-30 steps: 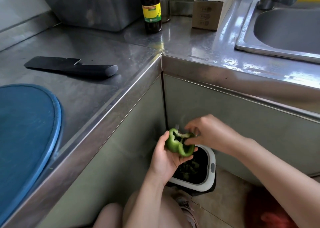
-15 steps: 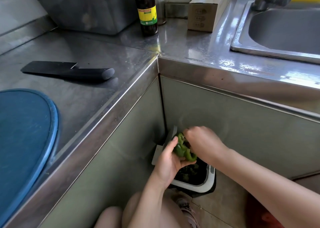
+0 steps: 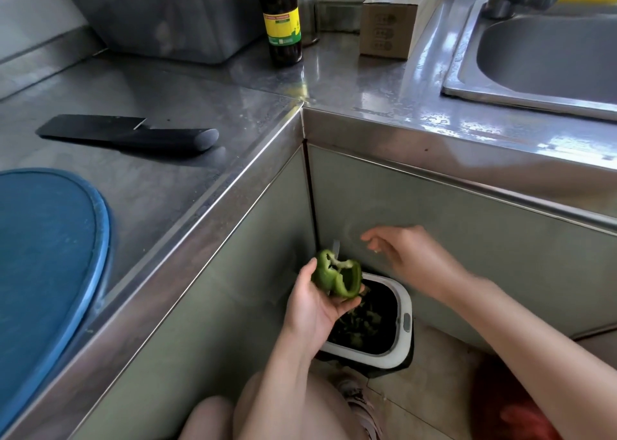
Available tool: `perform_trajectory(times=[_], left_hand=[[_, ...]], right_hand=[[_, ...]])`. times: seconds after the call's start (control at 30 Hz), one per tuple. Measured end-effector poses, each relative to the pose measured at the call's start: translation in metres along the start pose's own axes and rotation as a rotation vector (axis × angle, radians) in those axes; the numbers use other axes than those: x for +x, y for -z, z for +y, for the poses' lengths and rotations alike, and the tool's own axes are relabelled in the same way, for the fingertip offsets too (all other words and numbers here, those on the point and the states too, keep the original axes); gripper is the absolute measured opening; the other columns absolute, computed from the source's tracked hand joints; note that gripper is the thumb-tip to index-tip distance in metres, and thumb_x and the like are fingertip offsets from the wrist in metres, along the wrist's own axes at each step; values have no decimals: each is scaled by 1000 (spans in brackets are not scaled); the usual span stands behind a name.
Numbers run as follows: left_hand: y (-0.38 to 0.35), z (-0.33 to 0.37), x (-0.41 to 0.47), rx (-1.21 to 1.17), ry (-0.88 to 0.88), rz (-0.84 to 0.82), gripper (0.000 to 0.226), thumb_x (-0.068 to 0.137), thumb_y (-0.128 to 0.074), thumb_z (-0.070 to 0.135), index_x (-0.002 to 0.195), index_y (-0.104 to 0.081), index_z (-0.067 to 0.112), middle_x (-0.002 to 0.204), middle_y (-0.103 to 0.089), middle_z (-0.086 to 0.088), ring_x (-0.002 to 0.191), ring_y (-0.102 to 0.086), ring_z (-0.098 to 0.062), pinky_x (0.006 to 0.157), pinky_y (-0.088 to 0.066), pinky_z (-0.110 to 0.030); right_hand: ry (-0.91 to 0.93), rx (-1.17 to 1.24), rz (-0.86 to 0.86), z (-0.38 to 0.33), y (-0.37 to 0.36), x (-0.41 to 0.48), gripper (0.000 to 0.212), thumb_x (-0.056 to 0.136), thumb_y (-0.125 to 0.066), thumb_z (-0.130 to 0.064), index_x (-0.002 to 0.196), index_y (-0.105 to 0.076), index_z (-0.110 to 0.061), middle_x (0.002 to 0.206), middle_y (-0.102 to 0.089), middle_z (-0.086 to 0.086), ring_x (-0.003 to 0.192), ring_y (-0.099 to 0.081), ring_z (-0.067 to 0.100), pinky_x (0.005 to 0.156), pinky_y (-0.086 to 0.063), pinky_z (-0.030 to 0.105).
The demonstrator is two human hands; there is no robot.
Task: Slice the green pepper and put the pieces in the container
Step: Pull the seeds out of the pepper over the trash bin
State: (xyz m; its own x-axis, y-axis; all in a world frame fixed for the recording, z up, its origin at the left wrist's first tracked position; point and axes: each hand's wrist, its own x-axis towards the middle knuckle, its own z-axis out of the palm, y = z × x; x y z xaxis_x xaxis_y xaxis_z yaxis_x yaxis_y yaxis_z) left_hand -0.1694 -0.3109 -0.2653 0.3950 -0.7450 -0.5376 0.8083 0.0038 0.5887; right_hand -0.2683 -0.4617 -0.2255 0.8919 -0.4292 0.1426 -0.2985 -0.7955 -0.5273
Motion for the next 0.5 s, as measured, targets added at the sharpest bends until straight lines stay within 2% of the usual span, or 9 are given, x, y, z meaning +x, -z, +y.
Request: perform_trajectory(times=[0.07,0.13,0.23,0.33,0.4,0.5], left_hand=[[-1,2,-2,-97,11,-19,44,96,-32,37,108,-58,3,99,-68,-23,87,-63,-39,67,-57,-37],[-3,3,-4,-140,13,-30,45,97,-32,37,109,-57,1,98,-68,-24,87,-64,-41,68,-59,-38],[-6,3,-5,-134,28,-22,51,98,-32,43,108,-58,-1,95,-69,-25,80,-67,-38,64,-60,-36],[-7,2,-6,-134,36,-13,55,98,-32,46,110,-58,-2,98,-68,-26,76,-68,-36,60,-59,-34],[-7,2,-6,-133,36,-15,57,97,-32,46,111,-57,-2,100,-67,-26,77,-68,-36,61,-59,-34],[-7,1,-6,-103,29,-28,59,97,-32,47,114,-57,-4,99,-68,-24,79,-68,-34,65,-60,-34]], right_hand=[[44,-60,31,9,4,-1,17,88,-62,-9,100,-72,-14,89,-74,2,82,-71,22,74,-56,35],[107,-105,24,12,3,-4,7,80,-72,-17,87,-72,-18,79,-71,-2,72,-69,22,63,-56,38],[198,-150,56,16,0,-7,14,75,-74,-9,76,-64,-19,77,-59,-2,68,-61,22,53,-52,36],[285,-157,72,17,0,-8,22,73,-70,1,78,-61,-19,78,-57,-2,72,-57,22,55,-52,35],[366,-188,20,12,-2,-10,24,74,-68,1,87,-64,-19,86,-54,1,80,-51,20,59,-49,32],[412,-293,-59,7,-7,-15,39,65,-66,-1,98,-67,-21,93,-49,3,86,-46,21,65,-43,31]])
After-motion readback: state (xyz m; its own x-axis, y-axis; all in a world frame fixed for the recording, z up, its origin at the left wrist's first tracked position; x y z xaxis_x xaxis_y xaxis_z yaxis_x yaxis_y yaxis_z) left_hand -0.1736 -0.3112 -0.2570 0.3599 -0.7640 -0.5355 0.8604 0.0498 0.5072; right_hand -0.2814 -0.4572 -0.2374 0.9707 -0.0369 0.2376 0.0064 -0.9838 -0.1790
